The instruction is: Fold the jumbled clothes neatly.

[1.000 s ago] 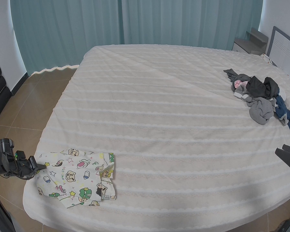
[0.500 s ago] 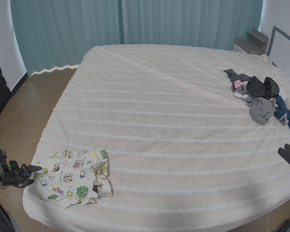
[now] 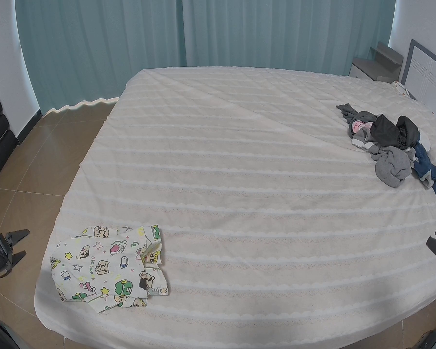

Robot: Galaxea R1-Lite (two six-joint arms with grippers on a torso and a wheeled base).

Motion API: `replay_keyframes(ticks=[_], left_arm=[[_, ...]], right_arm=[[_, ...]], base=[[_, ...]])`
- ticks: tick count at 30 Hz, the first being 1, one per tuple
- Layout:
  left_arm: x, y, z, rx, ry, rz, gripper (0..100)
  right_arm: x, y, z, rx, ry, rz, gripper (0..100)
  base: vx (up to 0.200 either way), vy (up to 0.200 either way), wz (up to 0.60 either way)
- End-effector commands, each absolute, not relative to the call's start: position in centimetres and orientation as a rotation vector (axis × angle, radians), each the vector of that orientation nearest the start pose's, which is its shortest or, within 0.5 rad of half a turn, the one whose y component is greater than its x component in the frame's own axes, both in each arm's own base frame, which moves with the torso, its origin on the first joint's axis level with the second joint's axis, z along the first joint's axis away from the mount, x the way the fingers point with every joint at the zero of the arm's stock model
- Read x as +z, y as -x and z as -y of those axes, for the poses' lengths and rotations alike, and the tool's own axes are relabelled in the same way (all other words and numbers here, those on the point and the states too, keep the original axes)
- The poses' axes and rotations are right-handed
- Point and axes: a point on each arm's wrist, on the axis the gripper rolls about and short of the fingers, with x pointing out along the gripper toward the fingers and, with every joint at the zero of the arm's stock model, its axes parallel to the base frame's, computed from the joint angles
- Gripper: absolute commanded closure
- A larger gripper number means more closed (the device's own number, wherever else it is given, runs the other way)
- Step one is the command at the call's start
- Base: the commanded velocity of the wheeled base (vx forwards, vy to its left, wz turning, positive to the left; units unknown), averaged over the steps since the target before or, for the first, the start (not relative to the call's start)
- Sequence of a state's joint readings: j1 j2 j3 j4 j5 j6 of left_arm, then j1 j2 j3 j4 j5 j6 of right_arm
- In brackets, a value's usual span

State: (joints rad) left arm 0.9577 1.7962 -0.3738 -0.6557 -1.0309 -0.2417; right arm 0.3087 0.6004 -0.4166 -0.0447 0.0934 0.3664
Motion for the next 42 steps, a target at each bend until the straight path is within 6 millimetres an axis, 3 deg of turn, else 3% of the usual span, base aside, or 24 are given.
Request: replay_keyframes(ticks=[1,2,3,7,8,9,12,14,16,19,21,24,25,27,28,33,34,39,42], left_arm=[[14.8,-11.1,-13.4,-0.255,0.678,-0.234,0],[15.0,-11.1,-13.2,-0.261,0.676,-0.232,0],[16.5,-10.5,-11.2,-0.379,0.642,-0.221,0],[18.8,-9.5,-6.4,-0.607,0.647,-0.265,0],[18.8,-9.5,-6.4,-0.607,0.647,-0.265,0],[20.0,-8.3,-3.6,-0.76,0.656,-0.306,0],[20.8,-6.8,-1.1,-0.914,0.648,-0.353,0],[21.3,-6.2,-0.4,-0.969,0.649,-0.372,0],[22.3,-5.2,0.2,-0.997,0.682,-0.394,0],[22.9,-4.4,0.5,-1.006,0.673,-0.385,0],[23.1,-3.6,1.0,-1.036,0.629,-0.363,0],[23.5,-2.5,1.7,-1.206,0.549,-0.37,0],[23.6,-2.1,2.0,-1.305,0.524,-0.39,0],[23.6,-2.1,2.0,-1.314,0.517,-0.394,0],[23.2,-2.0,2.0,-1.354,0.509,-0.424,0],[20.6,-0.9,2.1,-1.358,0.53,-0.446,0],[19.3,0.2,2.3,-1.382,0.51,-0.439,0],[16.9,3.1,2.4,-1.465,0.419,-0.385,0],[14.6,4.3,2.5,-1.47,0.388,-0.353,0]], right_arm=[[18.1,0.6,-0.1,0.332,-0.315,-0.153,0],[18.1,0.7,0.0,0.331,-0.314,-0.153,0],[17.6,1.0,0.0,0.323,-0.291,-0.155,0],[17.7,0.8,-0.1,0.359,-0.251,-0.15,0],[17.7,0.8,-0.1,0.359,-0.251,-0.15,0],[17.8,0.7,-0.2,0.42,-0.217,-0.139,0],[17.9,0.8,-0.4,0.489,-0.184,-0.127,0],[18.5,0.9,-0.4,0.531,-0.172,-0.095,0],[21.4,1.5,-0.4,0.62,-0.193,0.011,0],[21.8,1.4,-0.4,0.557,-0.177,0.04,0],[20.9,1.5,-0.4,0.548,-0.153,0.041,0],[17.8,1.6,-0.4,0.547,-0.149,0.001,0],[15.8,2.0,-0.3,0.509,-0.146,-0.01,0],[14.3,2.6,-0.2,0.464,-0.14,0.016,0],[13.0,3.1,-0.1,0.425,-0.139,0.025,0],[12.0,2.9,0.1,0.291,-0.14,-0.017,0],[11.1,2.5,0.1,0.246,-0.124,-0.043,0],[8.6,1.6,0.2,0.152,-0.076,-0.074,0],[8.4,1.4,0.3,0.105,-0.05,-0.04,0]], base=[[0.0,0.0,0.0],[0.0,0.0,0.0],[0.0,0.0,0.0],[0.0,0.0,0.0],[0.0,0.0,0.0],[0.0,0.0,0.0],[0.0,0.0,0.0],[0.0,0.0,0.0],[0.0,0.0,0.0],[0.0,0.0,0.0],[0.0,0.0,0.0],[0.0,0.0,0.0],[0.0,0.0,0.0],[0.0,0.0,0.0],[0.0,0.0,0.0],[0.0,0.0,0.0],[0.0,0.0,0.0],[0.0,0.0,0.0],[0.0,0.0,0.0]])
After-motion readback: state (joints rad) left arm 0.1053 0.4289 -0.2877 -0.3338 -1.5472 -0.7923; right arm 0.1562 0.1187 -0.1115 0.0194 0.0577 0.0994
